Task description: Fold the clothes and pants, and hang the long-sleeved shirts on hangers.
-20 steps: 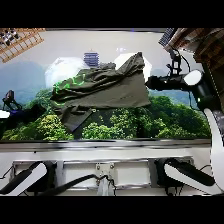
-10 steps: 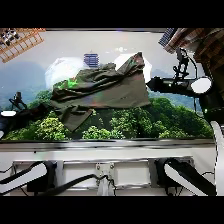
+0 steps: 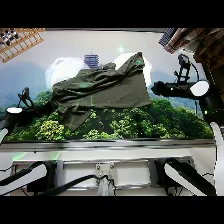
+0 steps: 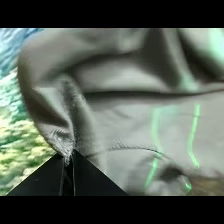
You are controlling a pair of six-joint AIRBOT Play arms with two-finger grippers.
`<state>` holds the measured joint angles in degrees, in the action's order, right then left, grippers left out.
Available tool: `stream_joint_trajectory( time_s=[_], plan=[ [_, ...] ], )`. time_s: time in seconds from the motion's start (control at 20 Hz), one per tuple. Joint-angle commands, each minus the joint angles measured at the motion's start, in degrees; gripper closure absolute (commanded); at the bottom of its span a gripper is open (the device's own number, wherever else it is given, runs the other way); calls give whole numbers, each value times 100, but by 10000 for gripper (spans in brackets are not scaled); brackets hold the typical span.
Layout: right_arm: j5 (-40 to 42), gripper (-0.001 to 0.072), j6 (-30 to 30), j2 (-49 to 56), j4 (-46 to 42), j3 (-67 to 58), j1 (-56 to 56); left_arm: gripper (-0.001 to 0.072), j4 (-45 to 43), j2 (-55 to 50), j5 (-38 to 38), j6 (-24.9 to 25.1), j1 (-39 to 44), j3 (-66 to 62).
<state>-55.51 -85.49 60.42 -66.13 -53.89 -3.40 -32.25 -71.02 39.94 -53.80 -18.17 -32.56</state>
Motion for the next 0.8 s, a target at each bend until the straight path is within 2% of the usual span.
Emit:
stream_joint_trajectory(
  time_s=[0.0, 0.1, 0.25, 0.35, 0.75],
  plan=[
    [310, 438, -450, 50, -238, 793, -560, 699, 35, 553, 216, 74, -267, -24],
    [625, 361, -424, 275, 208, 1161, -734, 699, 37, 800, 214, 72, -264, -24],
    [796, 343, -184, 960, 752, 1237, -645, 699, 39, 885, 236, 72, -254, -24],
    [1165, 258, -181, 1368, 1189, 1233, -619, 699, 42, 885, 286, 70, -254, -24],
    [1696, 250, -74, 1840, 1886, 1233, -605, 699, 42, 885, 315, 72, -254, -24]
  ],
)
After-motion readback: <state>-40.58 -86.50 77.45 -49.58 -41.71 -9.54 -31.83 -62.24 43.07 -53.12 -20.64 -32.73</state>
